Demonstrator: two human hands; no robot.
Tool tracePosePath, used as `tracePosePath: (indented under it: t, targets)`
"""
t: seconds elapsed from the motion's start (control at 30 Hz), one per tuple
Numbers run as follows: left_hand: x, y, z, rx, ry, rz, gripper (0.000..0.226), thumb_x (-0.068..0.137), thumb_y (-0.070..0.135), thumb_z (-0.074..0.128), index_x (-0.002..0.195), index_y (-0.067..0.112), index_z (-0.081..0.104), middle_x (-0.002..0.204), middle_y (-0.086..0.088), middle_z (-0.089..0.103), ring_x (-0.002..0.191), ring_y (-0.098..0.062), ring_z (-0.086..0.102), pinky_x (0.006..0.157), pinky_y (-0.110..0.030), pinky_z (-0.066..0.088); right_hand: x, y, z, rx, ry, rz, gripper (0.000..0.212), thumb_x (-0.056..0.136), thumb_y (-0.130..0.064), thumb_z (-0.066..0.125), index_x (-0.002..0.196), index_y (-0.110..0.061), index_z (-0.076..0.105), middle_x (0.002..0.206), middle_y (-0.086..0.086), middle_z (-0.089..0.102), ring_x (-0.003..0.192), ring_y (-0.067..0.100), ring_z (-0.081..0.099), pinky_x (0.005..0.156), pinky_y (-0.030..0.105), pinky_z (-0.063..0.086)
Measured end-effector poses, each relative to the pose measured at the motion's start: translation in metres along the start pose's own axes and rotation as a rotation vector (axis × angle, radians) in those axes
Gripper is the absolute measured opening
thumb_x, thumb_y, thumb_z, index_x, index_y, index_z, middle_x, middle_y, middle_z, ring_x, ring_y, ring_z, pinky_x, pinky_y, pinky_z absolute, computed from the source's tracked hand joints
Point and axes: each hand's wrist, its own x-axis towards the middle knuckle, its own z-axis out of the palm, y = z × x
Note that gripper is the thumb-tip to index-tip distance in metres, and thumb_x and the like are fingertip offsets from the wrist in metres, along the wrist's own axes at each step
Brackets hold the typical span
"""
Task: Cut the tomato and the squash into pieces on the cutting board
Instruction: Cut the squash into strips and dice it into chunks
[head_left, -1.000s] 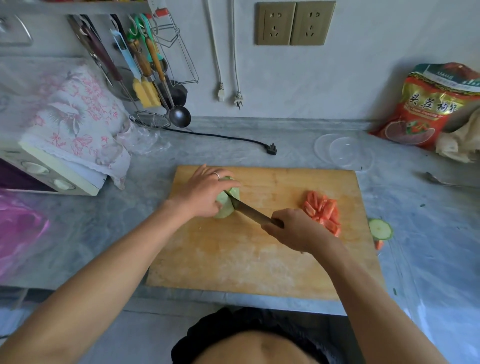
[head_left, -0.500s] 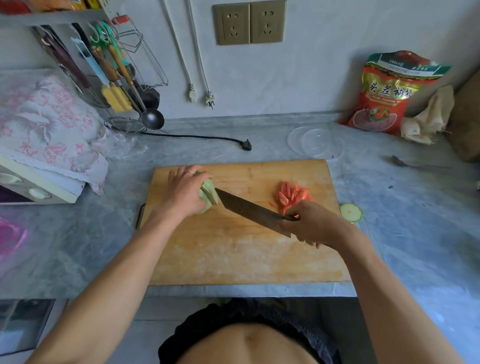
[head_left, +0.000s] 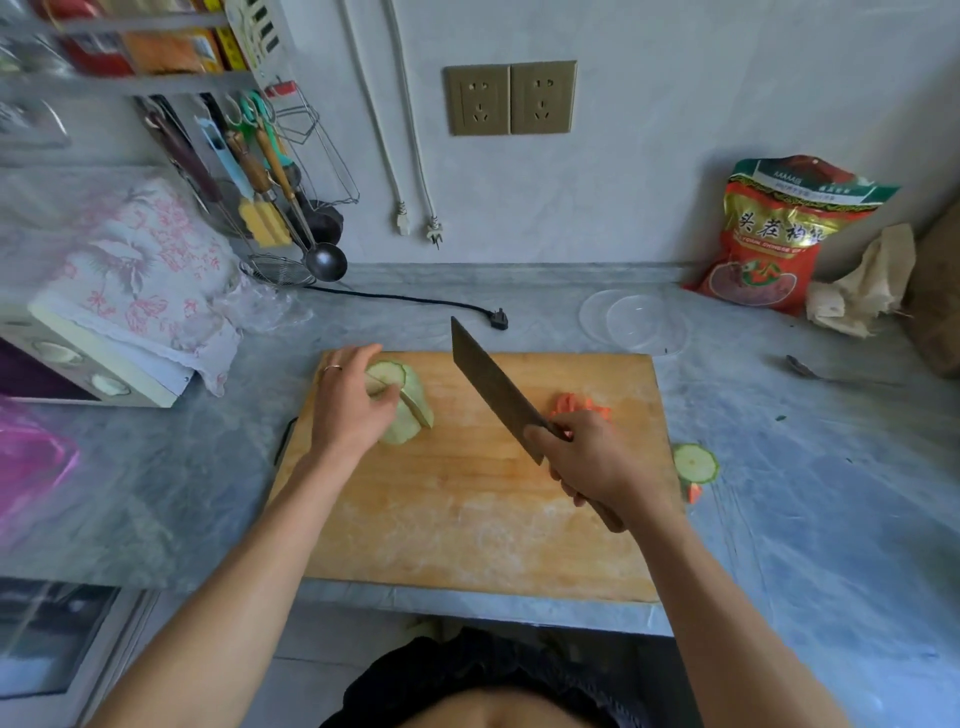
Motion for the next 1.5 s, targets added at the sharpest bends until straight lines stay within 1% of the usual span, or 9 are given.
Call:
tracePosePath:
  t: [0.13,0.33,0.67,0.83,0.97,1.13,1.23,1.4,1.5]
  targets:
    - [0.000,-0.014,-0.004,-0.074,-0.092,-0.225,0.077,0.080,0.038,0.077,0.146,0.028,0.040,0.143,-0.008,0.046,0.135,-0.025,0.041,0.106,-0.037,0.040,0.015,-0.008,0.024,0.157,0.003,-0.012,0.033,0.097,-0.034,0.057,0.088,-0.002,0.065,0.063,0.009,0.060,0.045,0.019,0.055,0.045,0.034,0.053]
    - [0.014,-0.017,0.002,0.042,-0.284,-0.253,0.104,0.069,0.050,0.083,0.152,0.030,0.025,0.149,-0.009,0.039,0.134,-0.028,0.043,0.104,-0.040,0.044,0.027,-0.019,0.048,0.157,-0.026,0.001,0.035,0.097,-0.033,0.055,0.090,0.000,0.065,0.063,0.009,0.060,0.044,0.018,0.054,0.044,0.032,0.053]
    - [0.001,-0.045,0.003,-0.381,-0.170,-0.373,0.084,0.066,0.038,0.090,0.135,0.021,0.045,0.116,0.010,0.055,0.107,-0.011,0.054,0.069,-0.007,0.038,0.029,-0.036,0.074,0.240,0.099,0.020,0.034,0.098,-0.031,0.056,0.084,-0.001,0.063,0.061,0.009,0.059,0.042,0.017,0.053,0.041,0.029,0.049]
    - [-0.003,-0.075,-0.017,-0.502,-0.119,-0.408,0.072,0.062,0.059,0.084,0.122,0.029,0.058,0.114,0.009,0.067,0.105,-0.013,0.064,0.091,-0.035,0.054,0.028,-0.043,0.079,0.241,0.144,-0.010,0.033,0.098,-0.031,0.056,0.082,-0.002,0.062,0.059,0.008,0.059,0.042,0.017,0.053,0.040,0.031,0.049]
    - [0.005,-0.082,-0.040,-0.191,-0.258,-0.186,0.085,0.058,0.049,0.084,0.135,0.027,0.054,0.119,0.004,0.062,0.107,-0.015,0.060,0.094,-0.031,0.051,0.028,-0.047,0.088,0.239,0.180,-0.029,0.034,0.098,-0.033,0.057,0.079,-0.005,0.062,0.058,0.008,0.060,0.042,0.018,0.054,0.040,0.033,0.050]
    - [0.005,-0.093,-0.043,0.387,-0.670,0.263,0.095,0.057,0.048,0.081,0.144,0.034,0.045,0.131,0.005,0.045,0.112,-0.020,0.055,0.092,-0.032,0.048,0.031,-0.051,0.098,0.231,0.195,-0.024,0.036,0.098,-0.034,0.058,0.078,-0.004,0.062,0.060,0.011,0.061,0.041,0.020,0.054,0.040,0.034,0.051]
    - [0.003,-0.091,-0.037,0.598,-0.793,0.464,0.090,0.068,0.035,0.078,0.148,0.037,0.039,0.144,0.002,0.038,0.130,-0.021,0.040,0.111,-0.030,0.026,0.031,-0.049,0.100,0.218,0.200,-0.013,0.036,0.098,-0.033,0.058,0.080,-0.002,0.062,0.061,0.013,0.062,0.042,0.021,0.055,0.041,0.036,0.052]
    - [0.004,-0.098,-0.026,0.766,-0.926,0.615,0.092,0.071,0.014,0.068,0.152,0.036,0.031,0.162,-0.003,0.019,0.151,-0.019,0.009,0.122,-0.043,-0.010,0.031,-0.046,0.103,0.210,0.205,0.011,0.036,0.098,-0.033,0.058,0.080,-0.002,0.063,0.061,0.014,0.062,0.041,0.020,0.055,0.041,0.037,0.053]
    - [0.002,-0.103,-0.028,0.604,-0.900,0.515,0.086,0.070,0.017,0.069,0.148,0.036,0.039,0.161,0.003,0.022,0.151,-0.020,0.010,0.124,-0.046,0.000,0.029,-0.045,0.104,0.208,0.207,0.023,0.036,0.098,-0.033,0.057,0.080,-0.002,0.063,0.061,0.013,0.062,0.041,0.019,0.055,0.040,0.036,0.052]
